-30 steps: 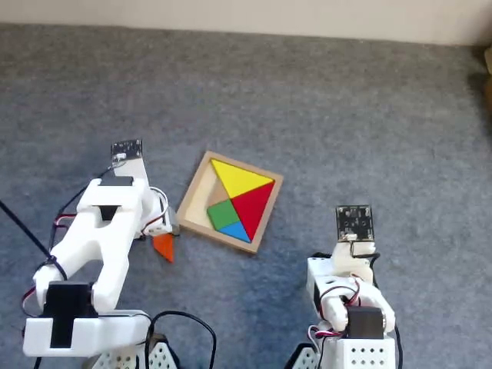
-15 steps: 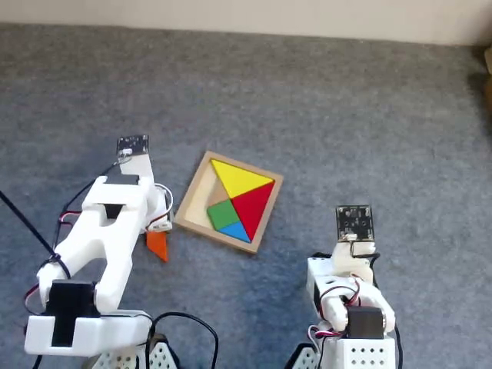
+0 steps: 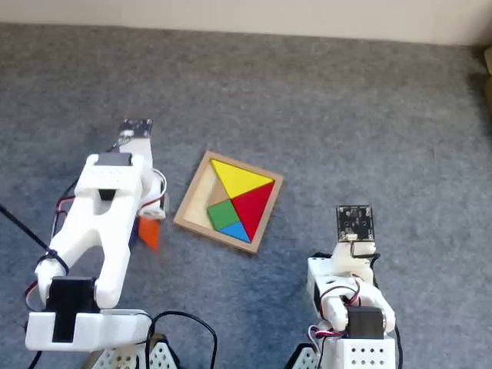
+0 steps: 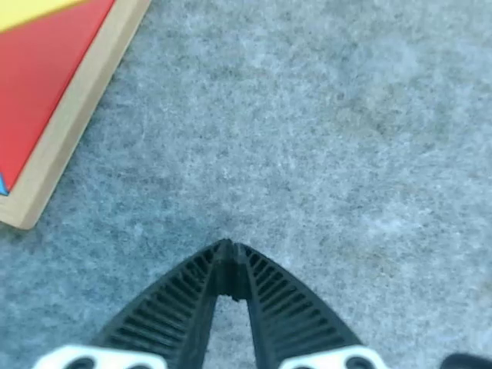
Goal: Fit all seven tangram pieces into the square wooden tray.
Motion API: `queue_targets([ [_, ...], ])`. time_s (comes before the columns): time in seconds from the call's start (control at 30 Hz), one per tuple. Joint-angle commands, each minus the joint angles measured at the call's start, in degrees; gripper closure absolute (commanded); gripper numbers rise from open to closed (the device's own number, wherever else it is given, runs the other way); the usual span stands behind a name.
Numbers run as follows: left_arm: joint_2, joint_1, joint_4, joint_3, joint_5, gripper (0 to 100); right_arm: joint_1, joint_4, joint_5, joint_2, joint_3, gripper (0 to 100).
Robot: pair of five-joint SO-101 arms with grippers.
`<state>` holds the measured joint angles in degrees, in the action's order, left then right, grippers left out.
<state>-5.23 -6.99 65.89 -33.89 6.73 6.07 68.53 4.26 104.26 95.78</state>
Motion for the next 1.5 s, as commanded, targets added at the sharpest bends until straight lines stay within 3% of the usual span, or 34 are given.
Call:
queue_targets([
  [0.0, -0.4, 2.07, 0.7, 6.99, -7.74, 99, -0.66, -0.13, -0.18, 0.31, 6.29, 99.3],
  [0.17, -0.04, 6.2, 0.18, 10.86, -17.93, 99, -0.66, -0.13, -0.18, 0.31, 6.29, 99.3],
  [0.3, 0.13, 11.21, -2.02, 13.23, -20.04, 99, -0.66, -0.13, -0.18, 0.31, 6.29, 99.3],
  [0.57, 8.13, 16.92, -1.93, 22.9, -20.13, 99, -0.66, -0.13, -0.18, 0.31, 6.29, 99.3],
  [0.87, 25.63, 17.19, 2.37, 39.6, -20.13, 99, -0.66, -0.13, -0.18, 0.31, 6.29, 99.3],
  [1.17, 28.88, 17.01, 2.37, 41.63, -19.78, 99, -0.66, -0.13, -0.18, 0.31, 6.29, 99.3],
  [1.47, 29.05, 16.92, 4.48, 41.8, -12.92, 84, -0.66, -0.13, -0.18, 0.31, 6.29, 99.3],
])
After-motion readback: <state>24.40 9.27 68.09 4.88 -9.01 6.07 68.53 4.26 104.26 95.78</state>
